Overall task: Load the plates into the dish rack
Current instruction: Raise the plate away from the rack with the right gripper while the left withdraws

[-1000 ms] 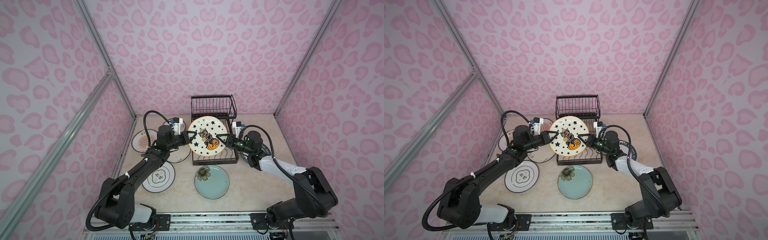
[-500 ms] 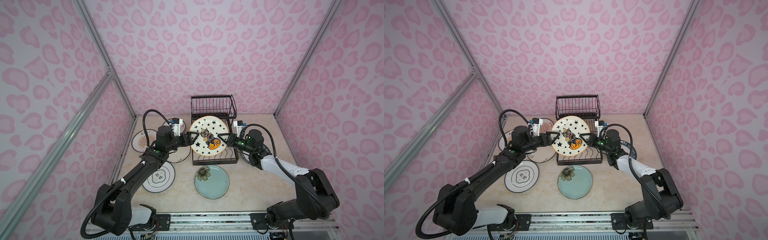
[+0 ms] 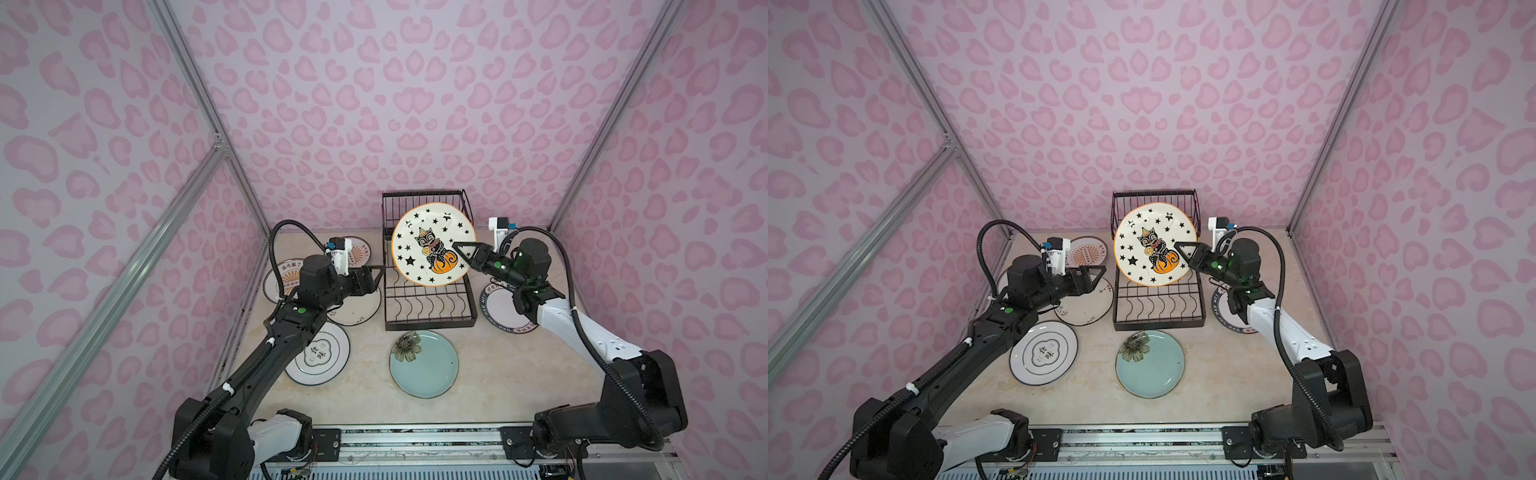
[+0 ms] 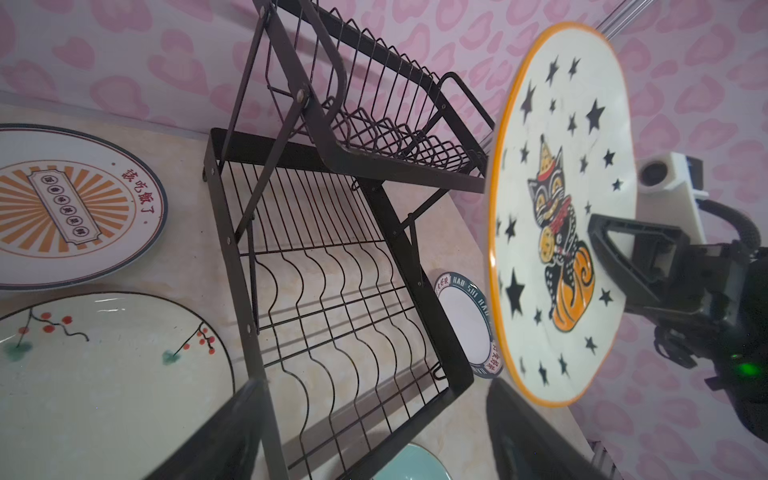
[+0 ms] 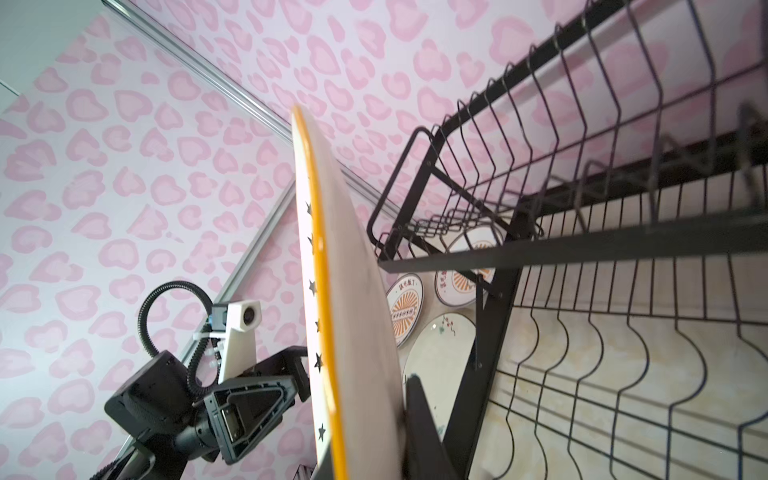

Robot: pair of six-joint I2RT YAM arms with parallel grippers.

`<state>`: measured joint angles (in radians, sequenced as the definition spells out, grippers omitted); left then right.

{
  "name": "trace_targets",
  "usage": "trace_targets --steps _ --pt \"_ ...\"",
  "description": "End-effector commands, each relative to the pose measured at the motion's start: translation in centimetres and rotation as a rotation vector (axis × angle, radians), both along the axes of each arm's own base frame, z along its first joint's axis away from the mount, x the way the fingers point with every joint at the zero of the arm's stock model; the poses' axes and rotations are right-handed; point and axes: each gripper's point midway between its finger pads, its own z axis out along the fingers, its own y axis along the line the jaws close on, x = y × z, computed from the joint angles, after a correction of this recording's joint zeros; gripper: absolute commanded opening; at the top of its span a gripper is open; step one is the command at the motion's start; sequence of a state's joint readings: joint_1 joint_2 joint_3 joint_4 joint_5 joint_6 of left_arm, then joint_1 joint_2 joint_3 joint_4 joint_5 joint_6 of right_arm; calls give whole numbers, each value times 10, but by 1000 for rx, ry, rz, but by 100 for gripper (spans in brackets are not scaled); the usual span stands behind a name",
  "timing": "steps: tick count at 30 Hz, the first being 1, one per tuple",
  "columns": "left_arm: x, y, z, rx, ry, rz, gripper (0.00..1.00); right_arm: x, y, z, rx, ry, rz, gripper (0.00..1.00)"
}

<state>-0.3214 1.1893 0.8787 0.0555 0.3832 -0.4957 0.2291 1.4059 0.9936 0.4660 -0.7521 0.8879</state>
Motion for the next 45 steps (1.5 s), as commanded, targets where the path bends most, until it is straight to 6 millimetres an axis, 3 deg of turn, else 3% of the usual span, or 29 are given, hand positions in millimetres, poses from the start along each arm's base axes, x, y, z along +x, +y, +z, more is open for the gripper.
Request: trace_targets --steps 1,7,17,23,29,45 --pt "-1 7 3 22 -35 29 85 3 -7 49 -12 -153 -18 0" --pt "-6 9 4 17 -46 30 85 29 -26 84 -90 -187 -132 0" --pt "-12 10 -3 27 -34 20 85 76 -51 115 -137 -196 -318 0" --pt "-14 11 -5 25 -31 21 85 99 -66 113 -213 -178 -431 0" --pt "-14 11 -6 25 -27 21 85 110 -77 113 -307 -187 -539 0" --pt "-18 13 -7 45 -13 24 84 128 -68 123 -561 -217 -740 0"
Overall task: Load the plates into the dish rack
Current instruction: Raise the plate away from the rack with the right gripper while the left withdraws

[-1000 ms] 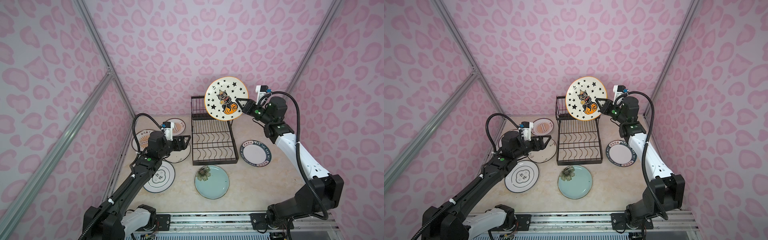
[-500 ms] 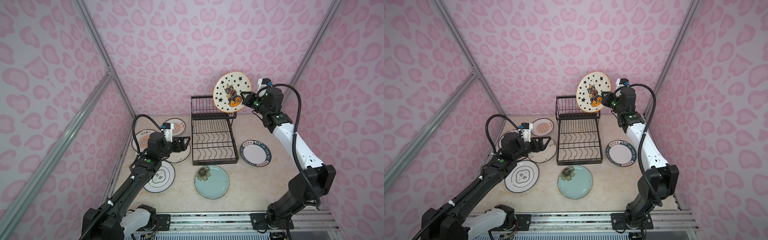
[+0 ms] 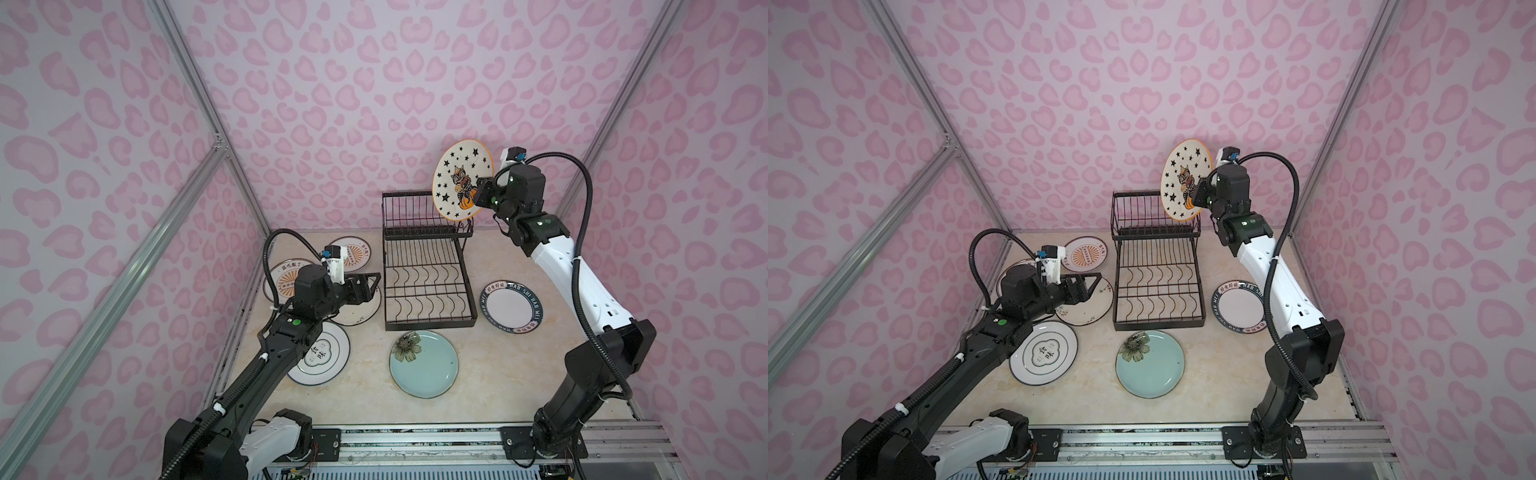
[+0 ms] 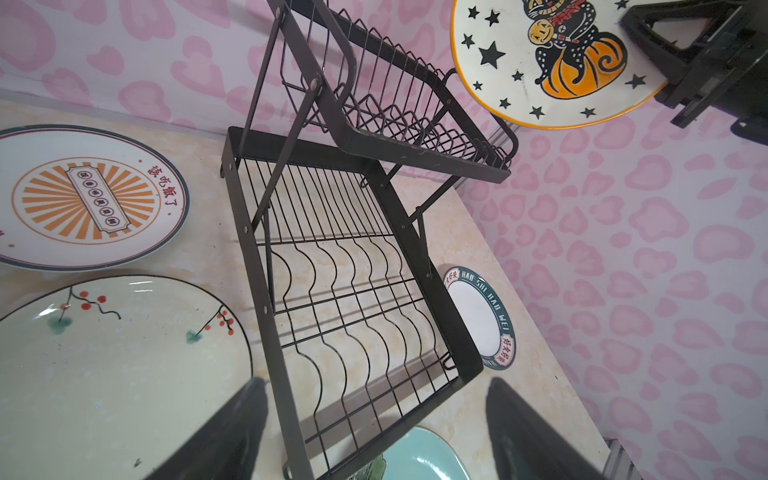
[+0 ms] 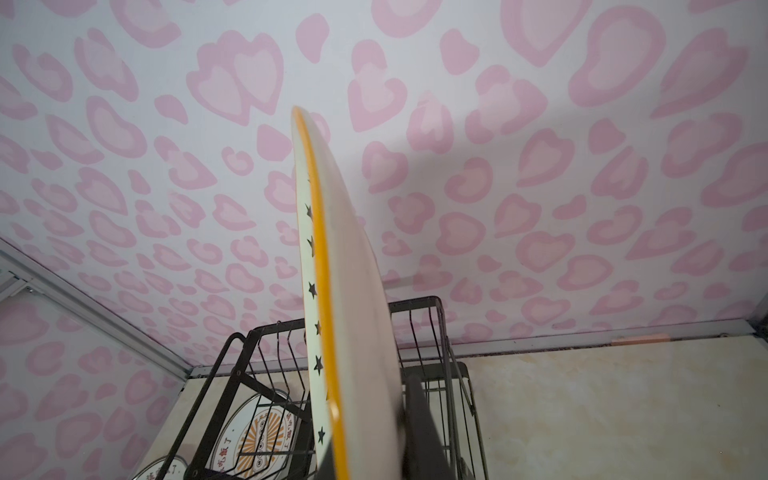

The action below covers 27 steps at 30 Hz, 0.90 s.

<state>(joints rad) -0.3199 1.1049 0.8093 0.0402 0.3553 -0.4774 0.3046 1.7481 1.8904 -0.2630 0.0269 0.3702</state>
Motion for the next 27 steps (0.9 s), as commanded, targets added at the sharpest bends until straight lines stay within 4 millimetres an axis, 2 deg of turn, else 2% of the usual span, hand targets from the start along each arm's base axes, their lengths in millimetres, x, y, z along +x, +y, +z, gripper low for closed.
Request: trace_targets --steps 1,10,27 --pt "-2 3 -1 27 1 4 85 8 -7 29 -24 -109 -87 0" --pt "-4 7 -1 36 -6 17 85 13 -3 35 -135 -121 -187 0" --pt "-1 9 -3 49 -5 30 85 12 6 41 -347 -121 -324 0"
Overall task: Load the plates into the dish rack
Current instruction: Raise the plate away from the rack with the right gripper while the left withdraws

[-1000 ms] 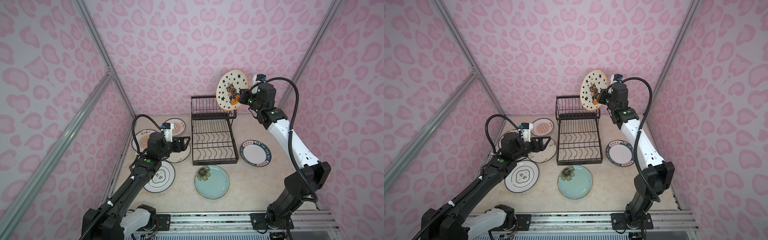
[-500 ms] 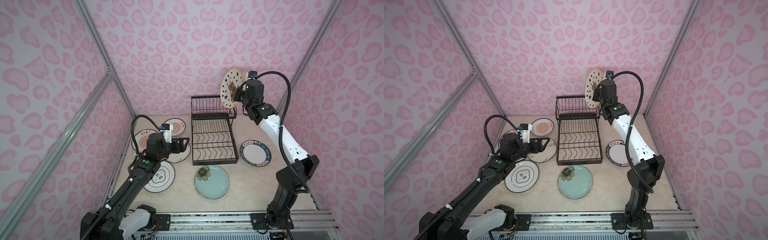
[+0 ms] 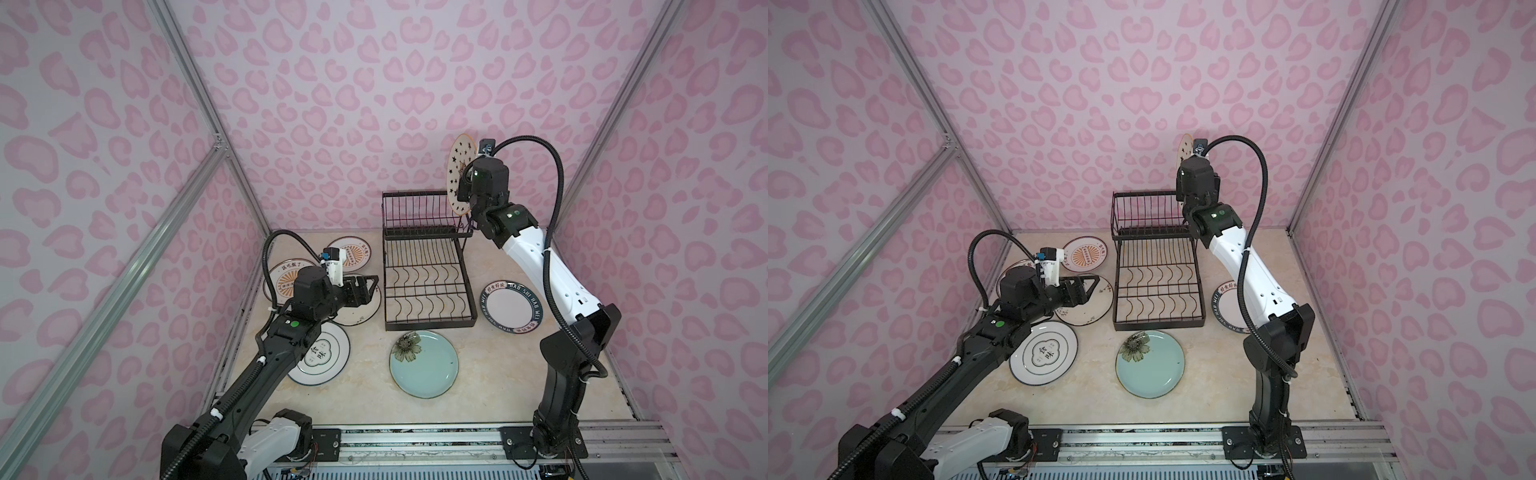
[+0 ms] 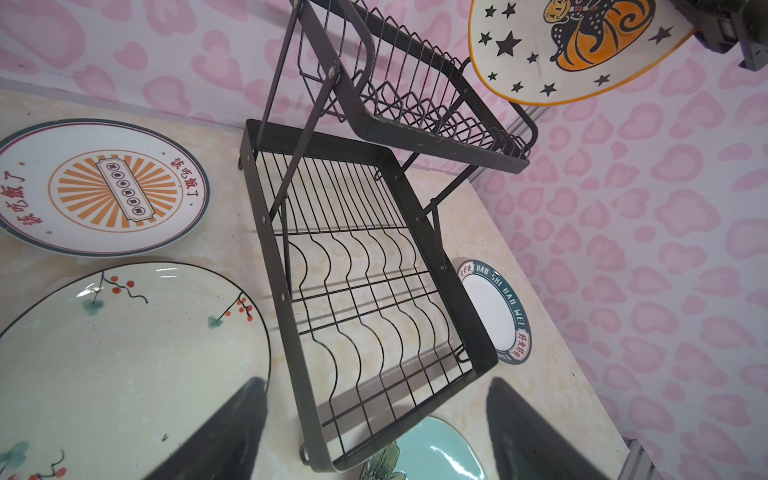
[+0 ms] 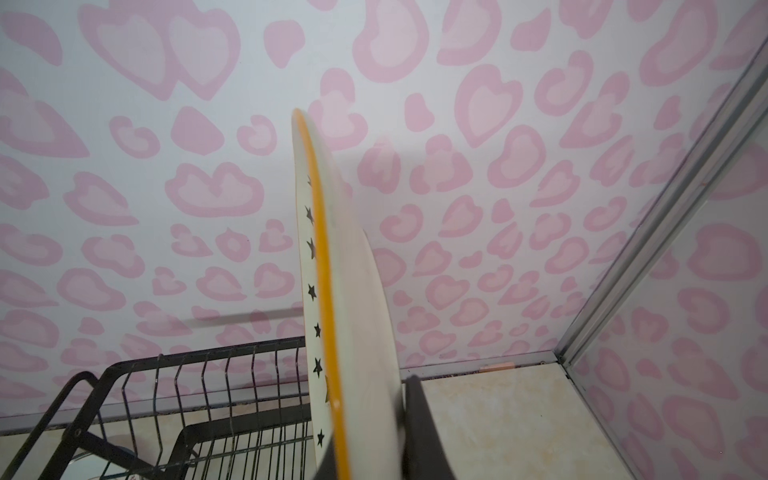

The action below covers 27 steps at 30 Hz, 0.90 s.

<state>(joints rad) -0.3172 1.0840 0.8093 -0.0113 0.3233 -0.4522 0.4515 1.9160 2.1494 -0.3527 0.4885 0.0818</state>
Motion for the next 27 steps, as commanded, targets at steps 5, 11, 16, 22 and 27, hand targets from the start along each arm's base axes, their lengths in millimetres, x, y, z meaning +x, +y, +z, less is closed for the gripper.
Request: trace_targets --steps 5,11,16,22,27 --pt "2 1 1 11 -12 3 85 1 -4 26 -42 -90 -85 0" --pt "1 2 1 12 -17 8 85 6 -3 20 -86 -72 -102 0" --pt "1 2 1 8 -16 6 85 12 -1 12 -121 -56 -119 0" --pt "1 3 2 17 -19 7 85 17 3 1 -143 -31 -124 0" --pt "1 3 2 19 -20 6 85 21 4 -9 -159 -15 -138 0"
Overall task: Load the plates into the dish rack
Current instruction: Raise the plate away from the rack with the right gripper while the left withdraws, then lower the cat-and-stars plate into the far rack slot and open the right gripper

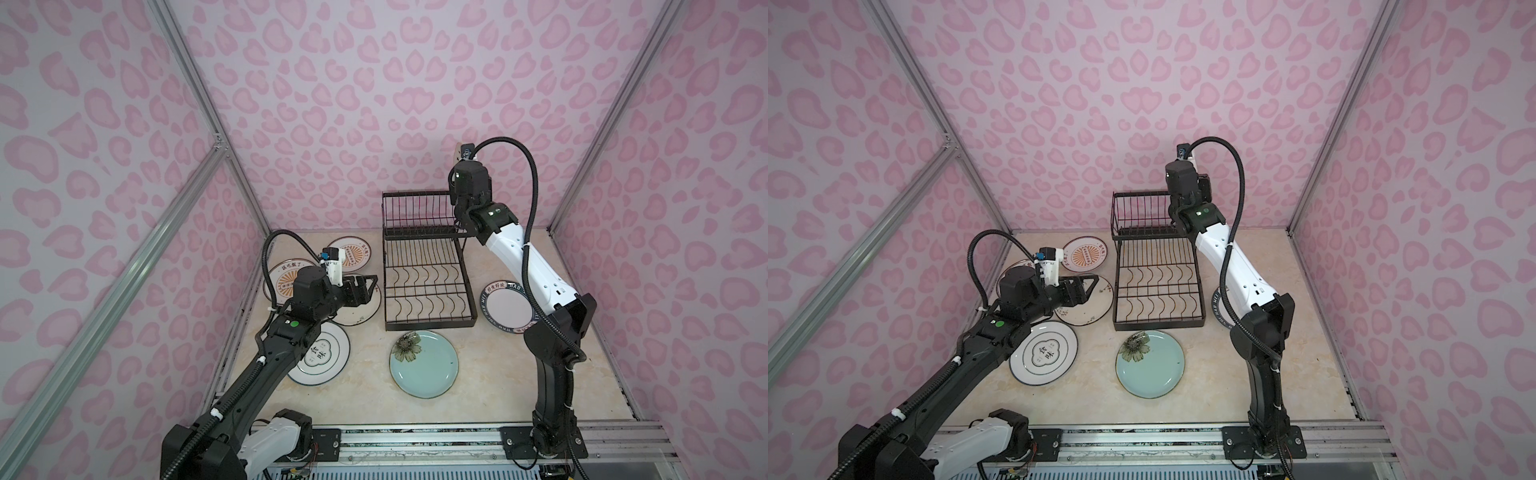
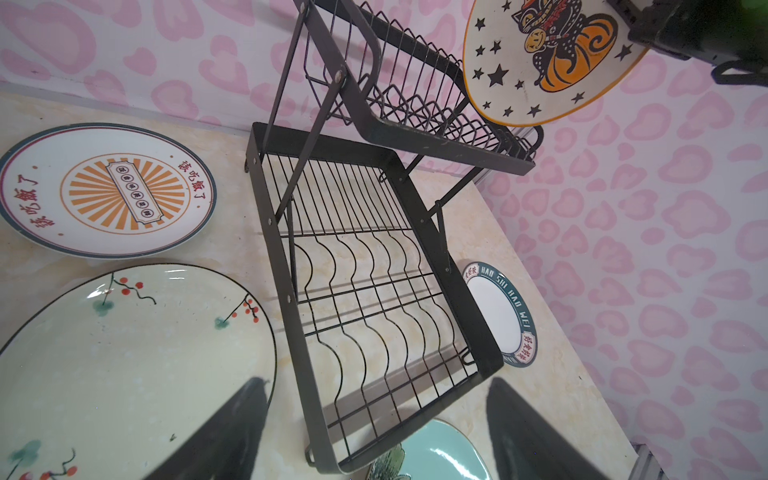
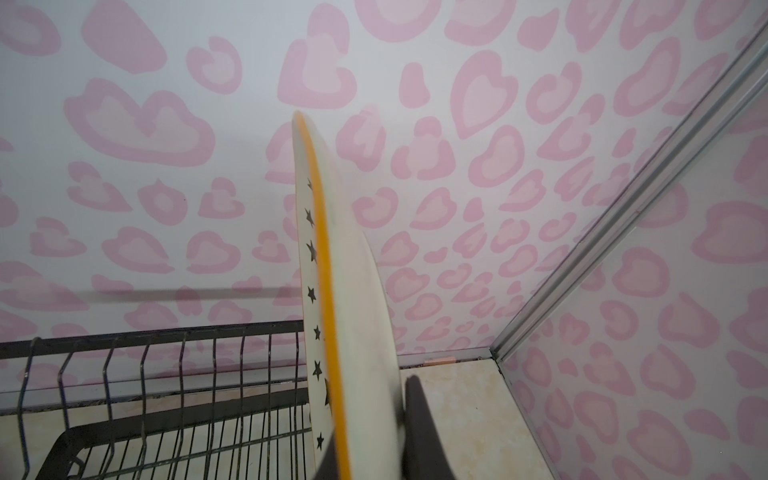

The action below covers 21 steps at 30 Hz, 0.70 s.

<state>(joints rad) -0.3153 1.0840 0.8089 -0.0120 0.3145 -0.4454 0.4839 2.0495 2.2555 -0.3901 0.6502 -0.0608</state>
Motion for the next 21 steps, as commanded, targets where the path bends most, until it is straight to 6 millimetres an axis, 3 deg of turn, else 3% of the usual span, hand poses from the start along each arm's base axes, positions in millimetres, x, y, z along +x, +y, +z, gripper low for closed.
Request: trace_targets --steps 1,21 --pt "0 1 3 12 -14 -1 85 3 0 19 28 -88 -32 0" --pt "-3 7 4 23 -21 15 85 1 16 -10 -20 -32 -41 0"
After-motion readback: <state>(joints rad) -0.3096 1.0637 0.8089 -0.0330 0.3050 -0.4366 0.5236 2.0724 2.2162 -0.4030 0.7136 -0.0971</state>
